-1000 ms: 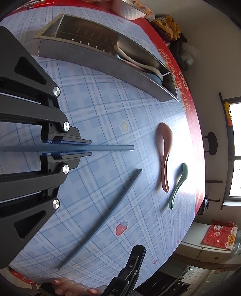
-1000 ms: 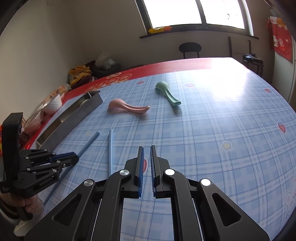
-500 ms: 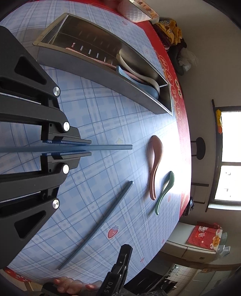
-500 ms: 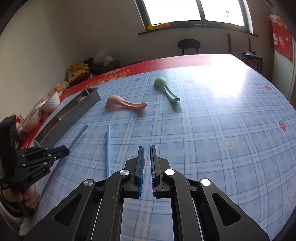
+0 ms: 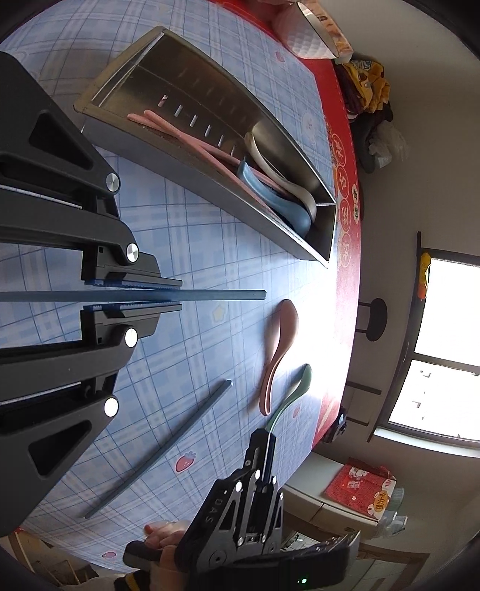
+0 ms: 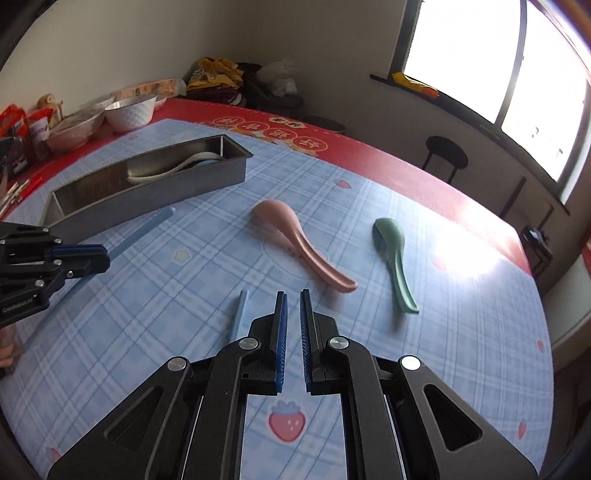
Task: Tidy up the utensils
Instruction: 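Lift the blue chopstick with the left gripper while the right gripper grasps the pink spoon, then carry the blue chopstick into the steel tray and open the left gripper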
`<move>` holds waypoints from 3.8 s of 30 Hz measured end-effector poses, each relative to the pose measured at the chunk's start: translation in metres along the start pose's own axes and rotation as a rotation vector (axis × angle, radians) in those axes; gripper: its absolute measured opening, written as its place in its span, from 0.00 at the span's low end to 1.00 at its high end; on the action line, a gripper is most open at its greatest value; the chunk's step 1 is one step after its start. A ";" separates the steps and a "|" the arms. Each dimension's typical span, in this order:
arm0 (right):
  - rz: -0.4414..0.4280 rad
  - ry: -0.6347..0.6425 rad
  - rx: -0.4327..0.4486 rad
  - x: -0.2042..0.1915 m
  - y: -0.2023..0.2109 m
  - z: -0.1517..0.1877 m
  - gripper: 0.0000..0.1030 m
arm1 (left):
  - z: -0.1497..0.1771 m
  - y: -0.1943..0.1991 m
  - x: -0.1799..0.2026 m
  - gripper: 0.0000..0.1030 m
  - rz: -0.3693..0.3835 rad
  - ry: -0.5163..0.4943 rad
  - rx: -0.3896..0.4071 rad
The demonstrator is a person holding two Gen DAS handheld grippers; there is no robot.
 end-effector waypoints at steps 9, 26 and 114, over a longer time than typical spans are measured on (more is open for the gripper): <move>-0.027 0.063 -0.107 -0.004 -0.064 -0.040 0.24 | 0.000 0.004 -0.004 0.06 0.026 0.032 0.017; -0.081 -0.031 -0.138 0.007 -0.090 -0.053 0.23 | 0.000 0.004 -0.001 0.06 0.032 0.023 0.013; -0.455 -0.698 0.147 0.040 0.016 0.081 0.07 | -0.098 -0.054 -0.066 0.11 0.027 -0.211 -0.249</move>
Point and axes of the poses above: each gripper's, at about its wrist camera, not at the fingertips, and y roughly against the way its jaws point, x to its right, z to its underside, the point moved 7 cm from there along -y, roughly the way its jaws point, and after that the axes turned 8 degrees about -x, right-handed, at the moved point
